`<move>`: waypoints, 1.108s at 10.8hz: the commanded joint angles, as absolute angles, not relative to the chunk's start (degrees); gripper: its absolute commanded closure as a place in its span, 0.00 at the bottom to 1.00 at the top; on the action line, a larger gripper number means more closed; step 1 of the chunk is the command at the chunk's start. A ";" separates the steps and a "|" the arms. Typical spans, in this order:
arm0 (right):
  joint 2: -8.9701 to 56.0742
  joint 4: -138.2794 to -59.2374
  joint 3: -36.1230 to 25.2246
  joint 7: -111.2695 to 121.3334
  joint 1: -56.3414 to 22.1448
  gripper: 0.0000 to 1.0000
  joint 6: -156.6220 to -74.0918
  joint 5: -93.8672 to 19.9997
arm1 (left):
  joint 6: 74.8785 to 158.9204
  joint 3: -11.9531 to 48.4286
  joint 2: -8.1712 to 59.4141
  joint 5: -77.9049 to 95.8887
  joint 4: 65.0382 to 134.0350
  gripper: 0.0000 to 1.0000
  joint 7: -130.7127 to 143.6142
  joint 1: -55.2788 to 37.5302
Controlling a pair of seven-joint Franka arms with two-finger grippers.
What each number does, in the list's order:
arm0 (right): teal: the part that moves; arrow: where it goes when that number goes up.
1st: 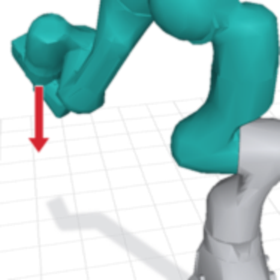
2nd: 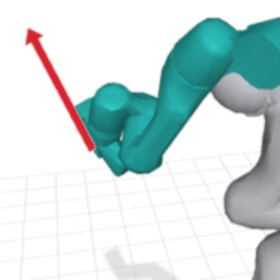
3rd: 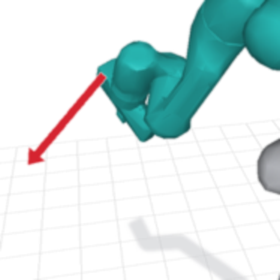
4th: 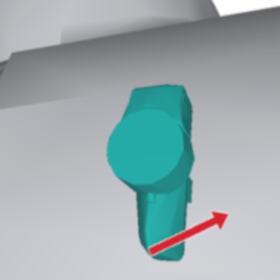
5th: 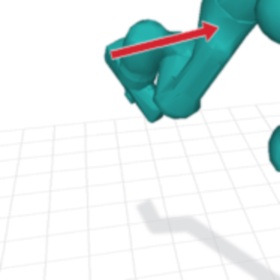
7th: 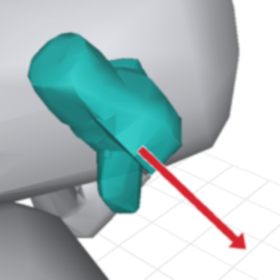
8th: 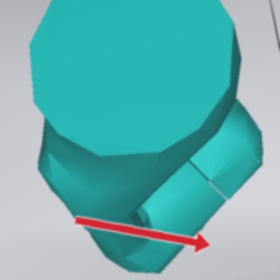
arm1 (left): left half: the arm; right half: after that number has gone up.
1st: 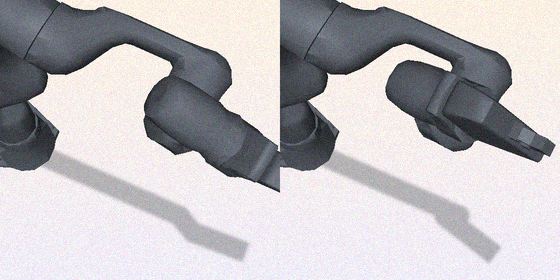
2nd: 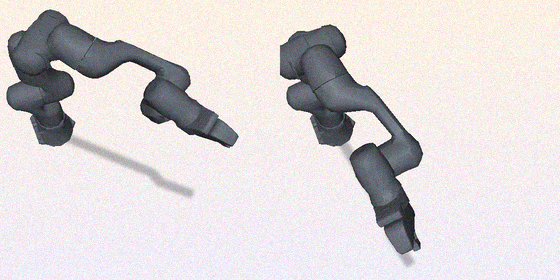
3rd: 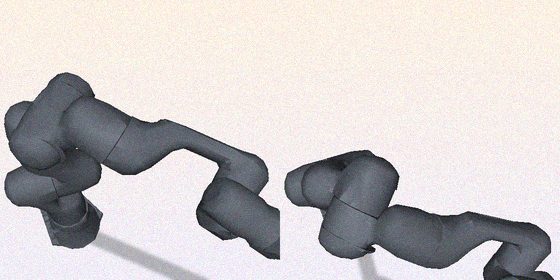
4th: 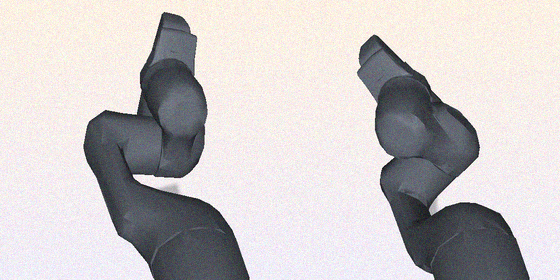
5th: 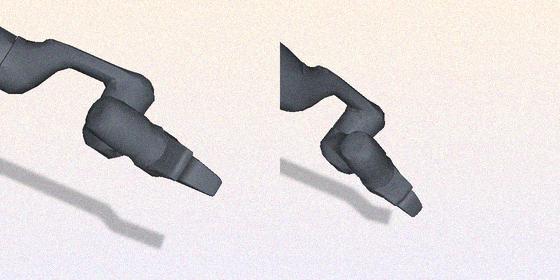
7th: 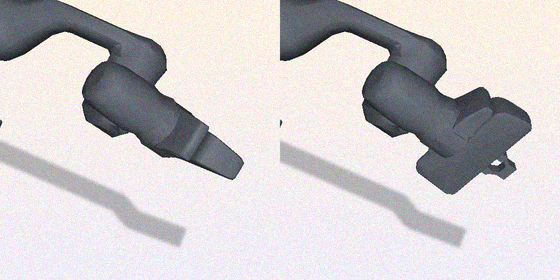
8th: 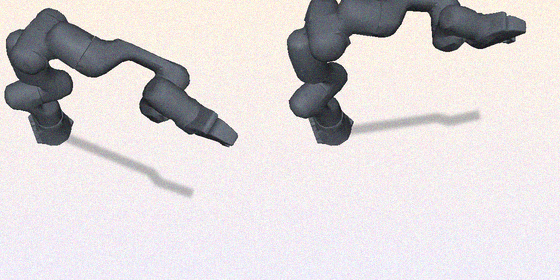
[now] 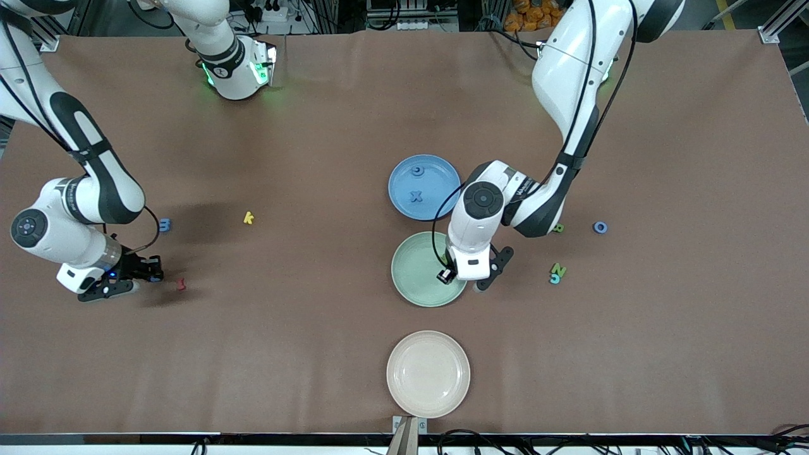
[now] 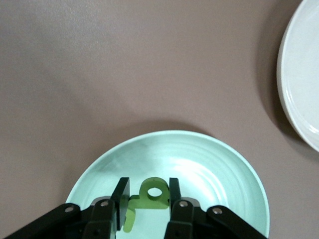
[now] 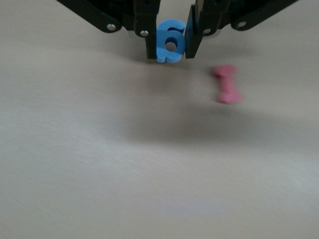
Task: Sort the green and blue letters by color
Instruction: 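Carry the g to the blue plate while the left gripper releases the b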
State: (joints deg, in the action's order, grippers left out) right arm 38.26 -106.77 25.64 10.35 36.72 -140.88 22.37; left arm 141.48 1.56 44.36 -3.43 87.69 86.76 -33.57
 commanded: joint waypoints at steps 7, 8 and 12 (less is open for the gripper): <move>31.29 -104.15 33.84 -49.60 5.66 0.99 -133.51 16.35 | 141.15 0.09 44.12 -2.81 88.07 1.00 88.68 -39.63; 31.38 -104.15 34.88 -55.40 2.23 0.99 -133.94 16.43 | 141.15 0.00 44.12 -2.81 87.98 1.00 88.86 -39.90; 31.38 -103.89 35.50 -74.58 -10.35 0.99 -135.44 18.36 | 140.98 -0.35 43.95 -7.02 88.33 0.00 88.33 -39.47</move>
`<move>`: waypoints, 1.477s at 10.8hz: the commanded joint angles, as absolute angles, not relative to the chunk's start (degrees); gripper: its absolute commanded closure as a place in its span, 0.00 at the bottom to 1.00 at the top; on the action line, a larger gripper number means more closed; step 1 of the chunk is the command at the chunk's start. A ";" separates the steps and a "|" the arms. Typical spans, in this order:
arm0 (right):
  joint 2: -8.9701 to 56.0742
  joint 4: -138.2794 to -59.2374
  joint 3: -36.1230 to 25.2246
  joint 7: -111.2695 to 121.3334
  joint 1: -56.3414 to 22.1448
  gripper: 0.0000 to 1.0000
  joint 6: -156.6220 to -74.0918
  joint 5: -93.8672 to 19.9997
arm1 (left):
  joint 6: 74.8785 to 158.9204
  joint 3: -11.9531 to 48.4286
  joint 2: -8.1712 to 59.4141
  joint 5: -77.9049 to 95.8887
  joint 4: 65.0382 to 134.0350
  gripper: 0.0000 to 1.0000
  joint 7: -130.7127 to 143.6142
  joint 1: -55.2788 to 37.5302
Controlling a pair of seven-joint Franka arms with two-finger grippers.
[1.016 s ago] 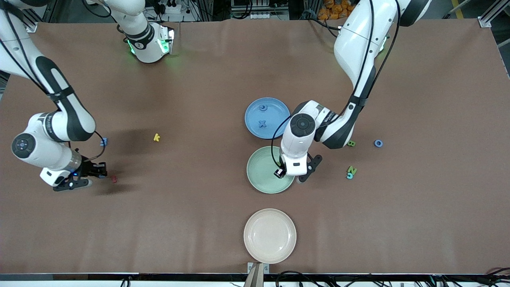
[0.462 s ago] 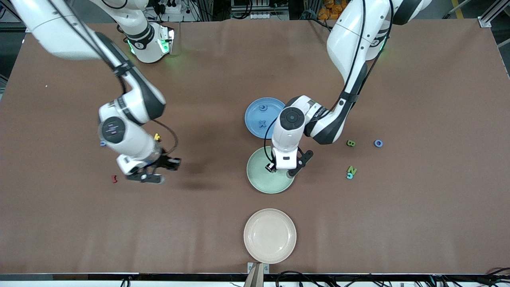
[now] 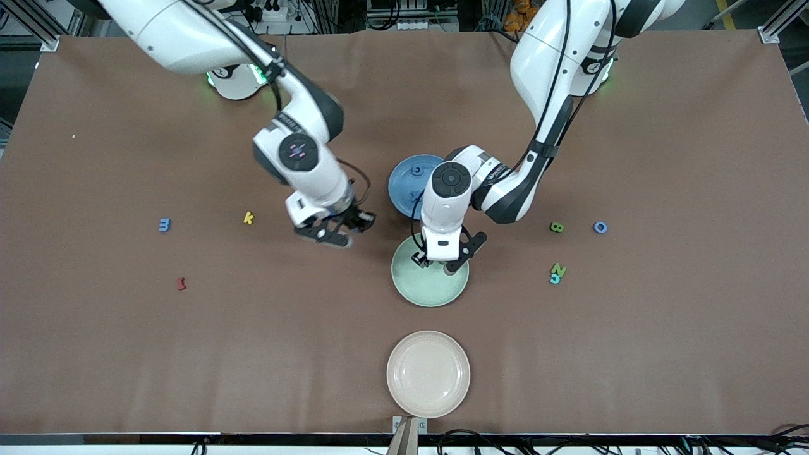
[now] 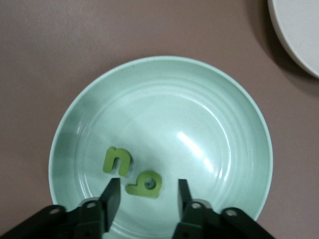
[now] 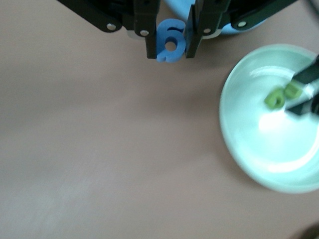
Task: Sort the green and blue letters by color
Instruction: 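Carry the g to the blue plate while the left gripper releases the b, then release the g on the blue plate while the left gripper returns to the N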
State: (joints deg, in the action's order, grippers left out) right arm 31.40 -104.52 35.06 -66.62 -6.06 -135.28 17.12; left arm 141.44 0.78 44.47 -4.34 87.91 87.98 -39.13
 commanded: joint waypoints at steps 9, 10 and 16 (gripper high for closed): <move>39.46 -100.37 37.27 -109.93 -21.01 0.71 -138.43 38.50 | 137.81 -0.70 37.71 -8.00 97.90 0.00 67.18 -24.27; 39.38 -100.28 37.27 -113.61 -21.01 0.15 -138.34 38.50 | 137.81 -0.70 37.53 -8.00 99.30 0.00 65.15 -22.60; 34.47 -101.07 39.88 -109.72 -12.87 0.00 -134.32 38.24 | 130.53 -0.97 37.62 -8.09 99.67 0.00 56.27 -15.83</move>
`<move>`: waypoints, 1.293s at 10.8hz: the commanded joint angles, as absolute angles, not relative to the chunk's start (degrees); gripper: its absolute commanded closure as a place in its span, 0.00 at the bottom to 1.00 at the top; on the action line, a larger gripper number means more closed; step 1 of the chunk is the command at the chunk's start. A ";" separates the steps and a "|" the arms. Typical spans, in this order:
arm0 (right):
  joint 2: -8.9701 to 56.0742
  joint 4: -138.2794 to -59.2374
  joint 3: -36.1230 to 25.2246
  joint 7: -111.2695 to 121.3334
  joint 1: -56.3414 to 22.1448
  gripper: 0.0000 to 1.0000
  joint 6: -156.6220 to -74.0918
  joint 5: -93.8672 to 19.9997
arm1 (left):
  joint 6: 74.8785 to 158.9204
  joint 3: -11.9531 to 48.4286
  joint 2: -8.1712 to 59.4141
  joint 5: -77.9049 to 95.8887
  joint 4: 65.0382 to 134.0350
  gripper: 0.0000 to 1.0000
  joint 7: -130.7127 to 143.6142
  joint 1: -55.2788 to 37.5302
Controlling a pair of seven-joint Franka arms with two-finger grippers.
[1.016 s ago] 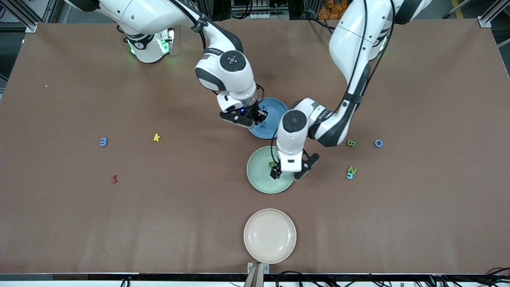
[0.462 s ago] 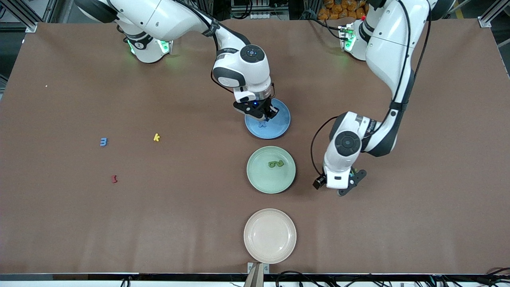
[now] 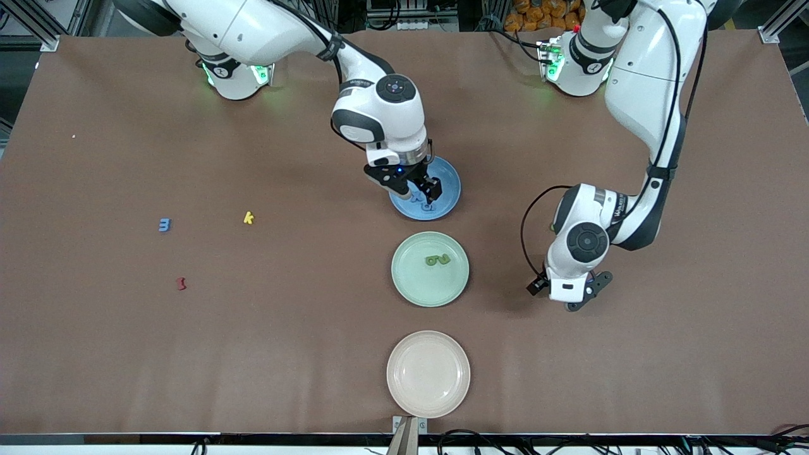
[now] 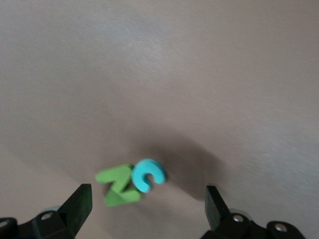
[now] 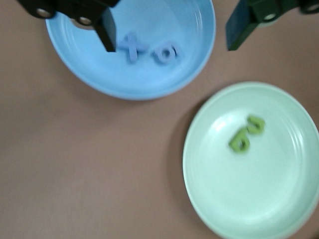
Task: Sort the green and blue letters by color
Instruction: 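Release the g on the blue plate while the left gripper returns to the N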
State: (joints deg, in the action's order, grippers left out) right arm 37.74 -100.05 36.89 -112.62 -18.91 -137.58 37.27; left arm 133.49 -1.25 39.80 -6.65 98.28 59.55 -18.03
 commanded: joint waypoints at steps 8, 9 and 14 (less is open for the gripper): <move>16.72 -107.83 39.05 -45.79 12.20 0.00 -115.06 13.30 | 122.87 -1.76 37.61 -11.60 99.58 0.00 49.04 -12.83; 14.35 -109.58 34.76 -35.96 13.35 0.00 -115.14 10.31 | 122.87 -1.76 37.62 -11.60 99.32 0.00 49.22 -13.18; 11.17 -116.52 15.85 -2.70 14.94 0.00 -121.96 5.71 | 122.96 -1.41 39.54 -11.08 96.34 0.00 54.65 -18.53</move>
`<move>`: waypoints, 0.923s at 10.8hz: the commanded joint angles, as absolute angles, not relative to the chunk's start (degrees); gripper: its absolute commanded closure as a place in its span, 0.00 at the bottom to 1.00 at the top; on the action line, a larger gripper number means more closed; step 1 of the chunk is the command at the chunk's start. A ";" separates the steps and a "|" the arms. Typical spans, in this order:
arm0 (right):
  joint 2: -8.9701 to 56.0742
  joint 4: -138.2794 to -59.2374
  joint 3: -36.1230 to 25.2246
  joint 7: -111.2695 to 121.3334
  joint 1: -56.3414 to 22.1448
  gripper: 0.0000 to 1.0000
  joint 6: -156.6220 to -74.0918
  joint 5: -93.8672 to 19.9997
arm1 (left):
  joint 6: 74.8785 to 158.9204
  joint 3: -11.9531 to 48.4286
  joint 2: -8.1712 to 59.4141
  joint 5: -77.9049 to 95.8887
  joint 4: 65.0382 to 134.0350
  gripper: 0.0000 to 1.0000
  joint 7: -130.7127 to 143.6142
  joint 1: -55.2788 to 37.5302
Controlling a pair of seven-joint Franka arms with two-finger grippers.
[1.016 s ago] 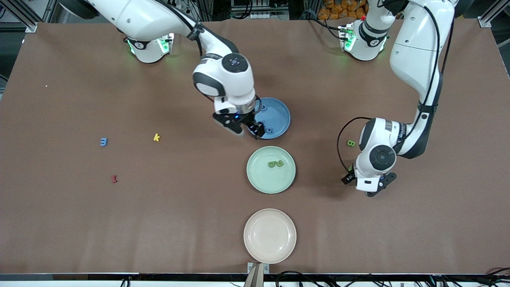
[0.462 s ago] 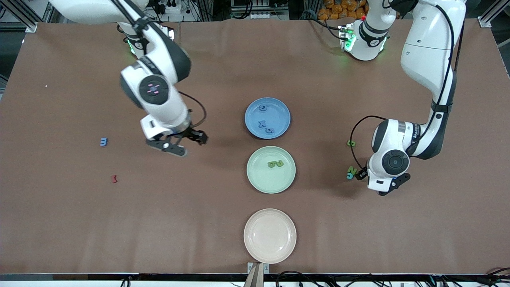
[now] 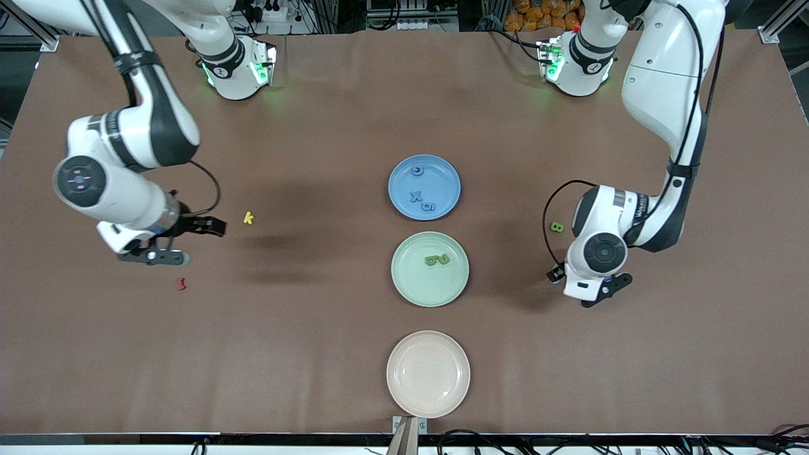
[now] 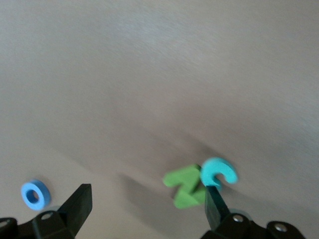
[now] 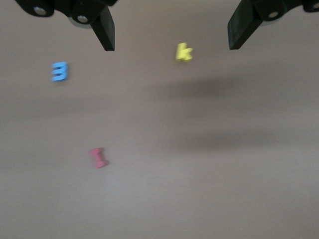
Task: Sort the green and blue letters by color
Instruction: 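Grasp the blue E with the right gripper while the left gripper lowers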
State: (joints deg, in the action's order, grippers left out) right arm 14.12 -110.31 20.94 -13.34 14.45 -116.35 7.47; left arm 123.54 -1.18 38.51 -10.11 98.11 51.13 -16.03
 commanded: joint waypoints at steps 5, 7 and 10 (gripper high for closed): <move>13.35 -127.17 5.37 14.75 17.05 0.00 -139.11 5.45 | 122.96 -1.76 40.51 -11.69 96.33 0.00 53.53 -16.10; 16.16 -127.35 4.49 14.85 17.84 0.03 -140.36 5.45 | 123.31 -1.76 40.52 -14.57 96.15 0.00 51.69 -12.94; 18.80 -127.35 3.26 18.69 18.37 0.12 -140.80 1.16 | 123.57 -1.76 40.87 -15.21 94.93 0.00 50.19 -11.34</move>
